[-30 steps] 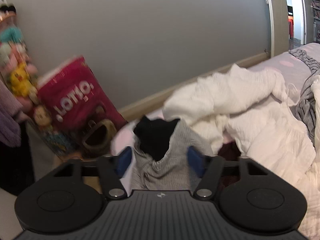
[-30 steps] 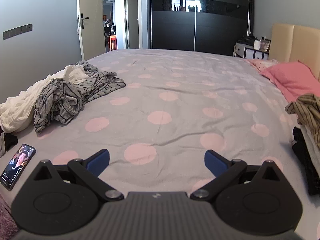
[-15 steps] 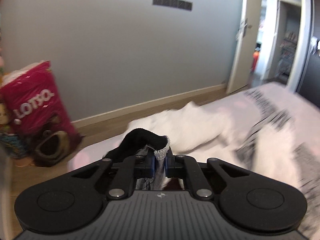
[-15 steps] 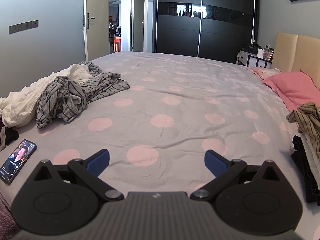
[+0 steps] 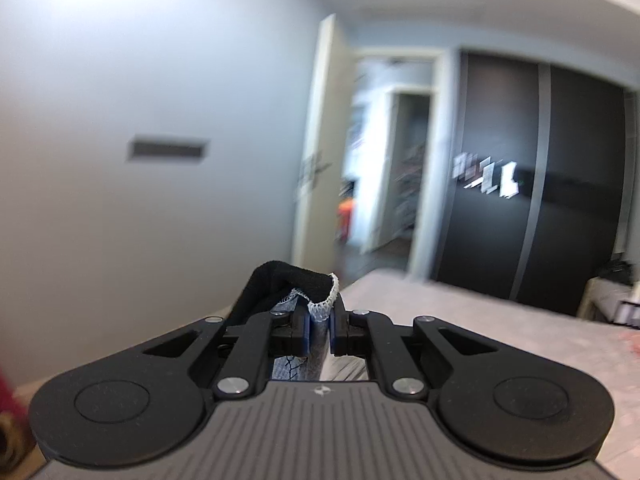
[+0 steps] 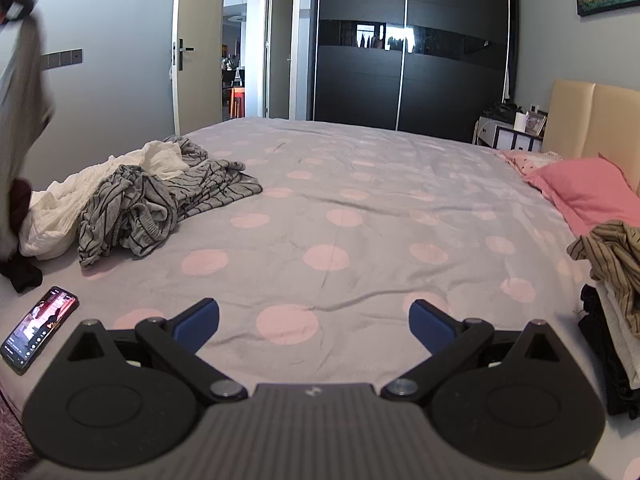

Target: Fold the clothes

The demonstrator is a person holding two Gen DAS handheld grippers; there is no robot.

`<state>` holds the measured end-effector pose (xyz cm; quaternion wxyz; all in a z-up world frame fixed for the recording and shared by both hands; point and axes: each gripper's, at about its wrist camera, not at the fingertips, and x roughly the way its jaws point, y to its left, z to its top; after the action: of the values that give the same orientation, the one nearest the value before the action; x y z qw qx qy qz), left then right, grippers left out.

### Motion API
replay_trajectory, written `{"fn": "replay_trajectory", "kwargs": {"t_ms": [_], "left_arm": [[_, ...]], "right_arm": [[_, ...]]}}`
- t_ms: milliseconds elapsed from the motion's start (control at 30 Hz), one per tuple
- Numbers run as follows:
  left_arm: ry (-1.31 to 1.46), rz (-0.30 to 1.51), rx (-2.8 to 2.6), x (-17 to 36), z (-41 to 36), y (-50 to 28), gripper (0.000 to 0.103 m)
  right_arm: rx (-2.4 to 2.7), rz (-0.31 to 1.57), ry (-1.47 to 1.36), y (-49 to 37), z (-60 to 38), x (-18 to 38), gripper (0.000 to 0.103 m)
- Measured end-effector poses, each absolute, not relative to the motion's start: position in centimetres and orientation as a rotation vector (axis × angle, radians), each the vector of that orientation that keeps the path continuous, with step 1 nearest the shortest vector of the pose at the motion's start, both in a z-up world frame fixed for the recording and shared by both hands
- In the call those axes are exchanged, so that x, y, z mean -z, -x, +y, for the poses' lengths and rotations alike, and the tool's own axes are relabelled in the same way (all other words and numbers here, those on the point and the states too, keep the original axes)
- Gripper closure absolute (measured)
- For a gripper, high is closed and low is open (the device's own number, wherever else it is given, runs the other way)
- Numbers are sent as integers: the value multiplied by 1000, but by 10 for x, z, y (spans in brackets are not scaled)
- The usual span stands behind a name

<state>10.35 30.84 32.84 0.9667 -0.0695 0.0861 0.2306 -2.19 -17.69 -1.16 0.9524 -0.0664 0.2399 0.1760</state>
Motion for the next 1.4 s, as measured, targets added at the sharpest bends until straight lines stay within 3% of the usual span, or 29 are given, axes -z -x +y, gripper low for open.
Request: {"fn": "replay_trajectory", "kwargs": {"t_ms": [300,567,867,1000,1100,1300,1400], "left_arm": [[79,99,-237,-395,219,-129,96],[48,17,82,-439,124,-97,96],[76,39,334,-446,51,-87,96],[85,117,359,-404,53,-88,96],[54,263,332,-340,69,-87,96],[2,663,266,-149,90,-99,96],[-27,820,237,-63,99,-97,96]], "right_arm": [[-345,463,116,23,-184,5,1],[-300,412,89,23,-200,-13,1],[-184,355,25,20,-238,-44,1],[-123,307,46,27,-254,-54,1],[-82,341,70,24,-266,-50,1],[-128,508,64,5,-276,-38,3],[-197,602,102,-8,-269,-31,13]]}}
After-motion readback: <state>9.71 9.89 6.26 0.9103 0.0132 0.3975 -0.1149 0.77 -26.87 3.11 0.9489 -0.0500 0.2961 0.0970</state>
